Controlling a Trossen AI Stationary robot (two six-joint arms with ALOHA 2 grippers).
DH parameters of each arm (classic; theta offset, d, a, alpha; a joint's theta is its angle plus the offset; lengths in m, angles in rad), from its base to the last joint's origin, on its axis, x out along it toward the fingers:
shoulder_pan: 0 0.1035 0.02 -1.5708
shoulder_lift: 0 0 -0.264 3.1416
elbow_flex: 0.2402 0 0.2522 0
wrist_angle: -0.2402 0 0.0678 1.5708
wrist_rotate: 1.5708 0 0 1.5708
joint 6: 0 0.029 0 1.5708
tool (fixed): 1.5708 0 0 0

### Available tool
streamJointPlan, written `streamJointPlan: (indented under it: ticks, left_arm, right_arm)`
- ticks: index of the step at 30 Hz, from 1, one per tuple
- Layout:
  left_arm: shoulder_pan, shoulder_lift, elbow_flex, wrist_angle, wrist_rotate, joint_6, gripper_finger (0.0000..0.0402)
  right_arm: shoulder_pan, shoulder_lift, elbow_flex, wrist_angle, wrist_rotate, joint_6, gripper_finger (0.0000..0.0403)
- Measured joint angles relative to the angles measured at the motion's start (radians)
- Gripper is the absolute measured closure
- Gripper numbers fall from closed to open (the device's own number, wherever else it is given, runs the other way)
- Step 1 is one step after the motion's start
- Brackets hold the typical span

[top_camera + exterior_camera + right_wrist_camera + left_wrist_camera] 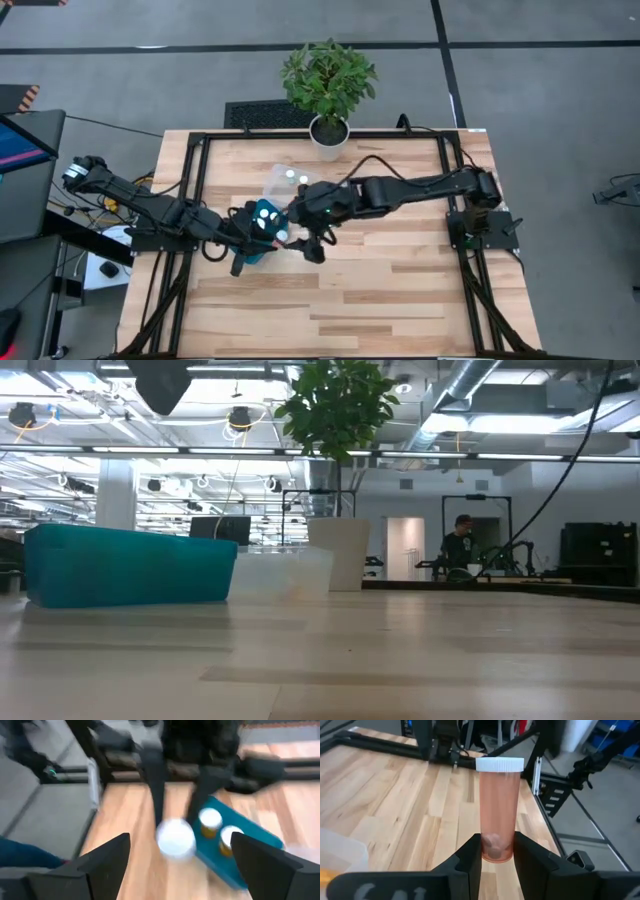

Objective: Pick and place medicine bottles into bin by pill shape (circle, oval)
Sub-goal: Put the pink pill bottle into the transparent bin

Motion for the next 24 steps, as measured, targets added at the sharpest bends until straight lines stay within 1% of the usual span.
streamJointPlan:
  ticks: [2,6,9,15,24]
  left_arm:
    - [0.000,0.000,0.000,-0.010,0.000,0.000,0.0315]
    - [0.000,0.000,0.000,-0.028,-0.001,0.001,0.0312]
    - [0.000,0.000,0.000,-0.032,-0.001,0.002,0.0311]
    - [0.000,0.000,0.000,-0.051,-0.002,0.003,0.0311]
    - [0.000,0.000,0.000,-0.052,-0.003,0.004,0.0310]
  right_arm:
    - [-0.009,0.033,0.056,-0.009,-0.037,-0.002,0.0049]
    - [-0.026,0.086,0.126,-0.078,-0.093,-0.005,0.0062]
    - [-0.033,0.100,0.140,-0.117,-0.123,-0.004,0.0070]
    - [-0.033,0.115,0.143,-0.102,-0.139,-0.011,0.0084]
    - [-0.031,0.113,0.143,-0.111,-0.139,-0.028,0.0152]
